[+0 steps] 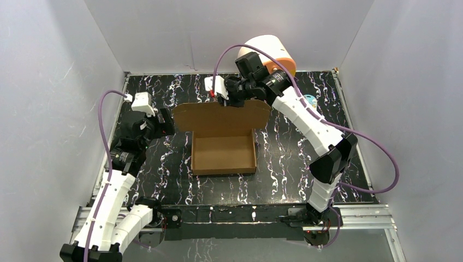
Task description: Fold the paper box
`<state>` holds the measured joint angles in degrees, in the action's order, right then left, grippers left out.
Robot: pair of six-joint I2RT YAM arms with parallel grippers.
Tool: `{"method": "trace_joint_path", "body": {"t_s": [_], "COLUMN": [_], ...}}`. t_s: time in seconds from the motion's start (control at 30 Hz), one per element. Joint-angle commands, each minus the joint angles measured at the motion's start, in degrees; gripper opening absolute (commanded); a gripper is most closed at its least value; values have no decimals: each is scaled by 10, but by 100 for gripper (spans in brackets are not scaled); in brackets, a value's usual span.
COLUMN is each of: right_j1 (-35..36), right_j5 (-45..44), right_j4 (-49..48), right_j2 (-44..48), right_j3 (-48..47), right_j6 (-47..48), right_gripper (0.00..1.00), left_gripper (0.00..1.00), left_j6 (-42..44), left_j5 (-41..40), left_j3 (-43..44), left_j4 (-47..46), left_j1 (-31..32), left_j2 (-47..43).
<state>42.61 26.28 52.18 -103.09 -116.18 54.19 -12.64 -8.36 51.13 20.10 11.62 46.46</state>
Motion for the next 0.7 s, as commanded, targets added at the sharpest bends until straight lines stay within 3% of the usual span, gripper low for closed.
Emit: {"method": "trace_joint_path", "body": {"t_s": [0.0,0.1,0.2,0.37,0.5,0.67], "right_j1": [-2,-2,-2,-7,-27,-71], "right_j5": [-11,-41,-104,-191,-226,-225], "right_j4": [-100,-154,-187,-219,-219,-245], "right_j2": [19,60,121,218,268,311], "right_j3": [11,53,130,250,303,364], "right_j6": [-50,-115,-148,-189,-214,-231], "right_gripper": [27,44,55,74,79,77], "left_gripper": [88,88,88,87,87,84], "left_j6": [32,50,62,79,96,121], "left_j5": [54,92,118,101,102,152], "left_j3": [-7,-6,10,36,69,109], "left_j4": [-21,-20,1,33,49,53], "left_j1": [-5,-5,-5,-5,-5,-5], "left_j2": [-30,-36,-23,6,24,52]}}
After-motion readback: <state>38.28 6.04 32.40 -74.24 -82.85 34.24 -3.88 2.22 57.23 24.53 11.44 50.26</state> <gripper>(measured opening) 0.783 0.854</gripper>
